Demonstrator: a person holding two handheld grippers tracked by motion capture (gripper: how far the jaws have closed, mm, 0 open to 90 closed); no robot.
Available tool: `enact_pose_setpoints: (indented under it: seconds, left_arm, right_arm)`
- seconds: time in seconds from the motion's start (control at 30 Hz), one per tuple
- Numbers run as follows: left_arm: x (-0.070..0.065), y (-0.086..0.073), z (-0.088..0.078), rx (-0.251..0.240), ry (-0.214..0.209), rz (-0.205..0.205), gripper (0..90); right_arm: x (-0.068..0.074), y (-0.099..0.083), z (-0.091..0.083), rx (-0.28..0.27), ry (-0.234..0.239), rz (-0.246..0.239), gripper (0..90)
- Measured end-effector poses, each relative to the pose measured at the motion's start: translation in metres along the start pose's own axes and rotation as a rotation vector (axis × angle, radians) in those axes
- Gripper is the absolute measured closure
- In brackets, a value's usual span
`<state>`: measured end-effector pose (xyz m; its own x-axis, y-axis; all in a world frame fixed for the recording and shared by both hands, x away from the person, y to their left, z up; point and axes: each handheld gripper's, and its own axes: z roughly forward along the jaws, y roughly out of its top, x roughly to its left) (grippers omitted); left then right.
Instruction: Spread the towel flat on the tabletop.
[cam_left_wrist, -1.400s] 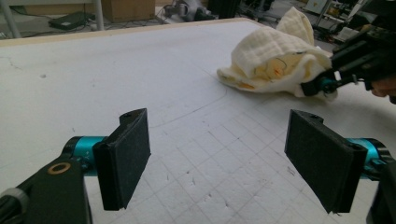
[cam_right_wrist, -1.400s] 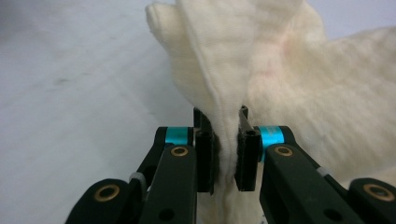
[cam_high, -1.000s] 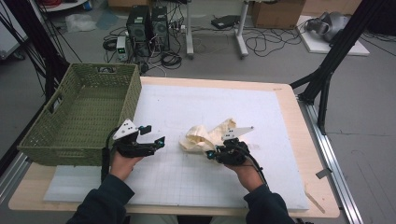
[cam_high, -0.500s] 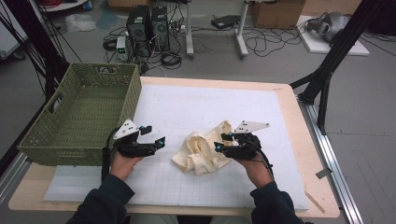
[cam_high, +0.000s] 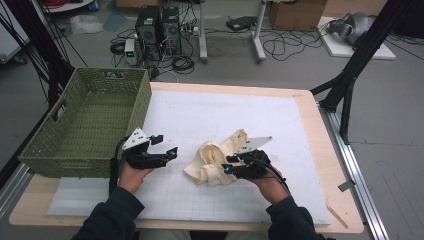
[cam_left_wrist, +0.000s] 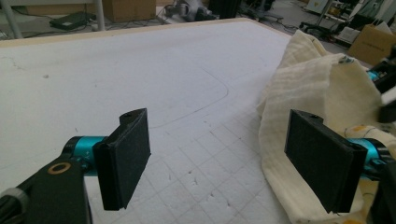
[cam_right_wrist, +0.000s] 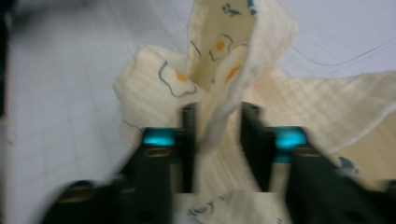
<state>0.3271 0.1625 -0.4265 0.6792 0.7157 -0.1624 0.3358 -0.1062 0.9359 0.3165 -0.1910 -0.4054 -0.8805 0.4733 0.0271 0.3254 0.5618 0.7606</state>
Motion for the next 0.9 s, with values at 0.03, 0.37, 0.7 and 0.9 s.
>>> enact_pose_setpoints:
  seconds: [0.03,0.37,0.7,0.9]
  left_arm:
    - [0.0,0.0,0.0,0.002,-0.002,0.0,22.6]
    - [-0.001,0.0,0.002,0.006,-0.006,0.002,23.2]
    - [-0.001,-0.002,0.003,0.016,-0.01,0.0,23.3]
    - [-0.003,-0.003,0.004,0.032,-0.027,0.008,24.1]
  right_arm:
    - [0.0,0.001,0.001,0.005,-0.013,-0.024,86.9]
    - [-0.055,0.033,0.012,-0.006,-0.183,-0.023,87.2]
    - [-0.09,0.057,0.045,-0.007,-0.374,0.021,86.9]
    - [-0.091,0.064,0.053,-0.022,-0.488,0.076,55.9]
